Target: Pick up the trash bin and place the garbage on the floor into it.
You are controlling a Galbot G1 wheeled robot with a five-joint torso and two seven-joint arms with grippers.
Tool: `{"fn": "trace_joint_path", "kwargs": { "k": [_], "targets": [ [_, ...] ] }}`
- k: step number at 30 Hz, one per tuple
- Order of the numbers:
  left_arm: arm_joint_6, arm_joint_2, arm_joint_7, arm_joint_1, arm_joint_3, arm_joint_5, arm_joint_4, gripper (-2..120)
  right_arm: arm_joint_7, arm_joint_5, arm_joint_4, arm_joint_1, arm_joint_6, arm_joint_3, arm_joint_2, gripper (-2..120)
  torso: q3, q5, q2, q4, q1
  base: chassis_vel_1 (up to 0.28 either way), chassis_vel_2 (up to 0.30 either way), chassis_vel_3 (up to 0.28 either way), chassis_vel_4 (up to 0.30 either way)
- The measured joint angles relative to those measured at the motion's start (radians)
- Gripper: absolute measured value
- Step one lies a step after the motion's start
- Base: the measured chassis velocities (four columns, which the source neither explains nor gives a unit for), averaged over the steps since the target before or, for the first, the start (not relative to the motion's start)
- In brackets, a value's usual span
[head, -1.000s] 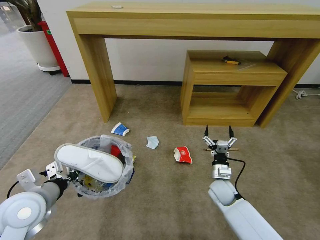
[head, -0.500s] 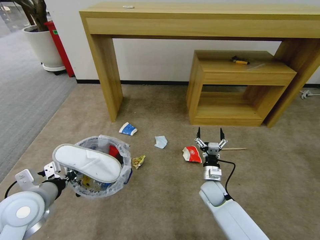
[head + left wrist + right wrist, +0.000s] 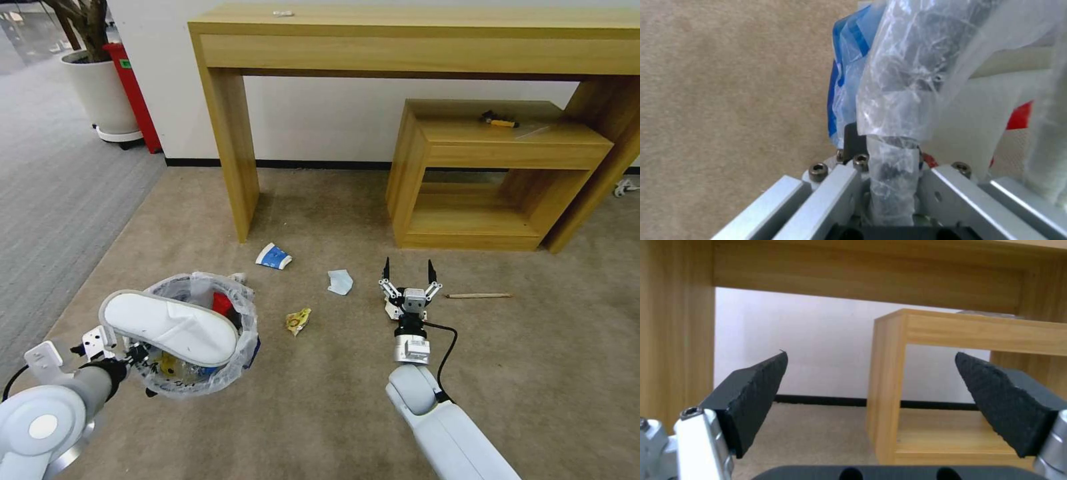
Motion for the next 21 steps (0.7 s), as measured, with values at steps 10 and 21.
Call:
{"fn": "trace_joint_path", "kwargs": {
  "k": [10,21],
  "targets": [
    [0.0,-0.004,0.001,0.003,-0.003,0.006,-0.002,0,-0.005,-0.014,-0.014,-0.005,0.015,0.003,0.018,95,0.0,0.0,0.0,0.0,0.0,0.138,0.102,-0.139,-0.103],
    [-0.001,-0.002,0.003,0.003,-0.008,0.005,-0.002,0,-0.007,-0.027,-0.025,-0.006,0.023,0.008,0.028,94,0.0,0.0,0.0,0.0,0.0,0.129,0.11,-0.119,-0.103]
  ]
}}
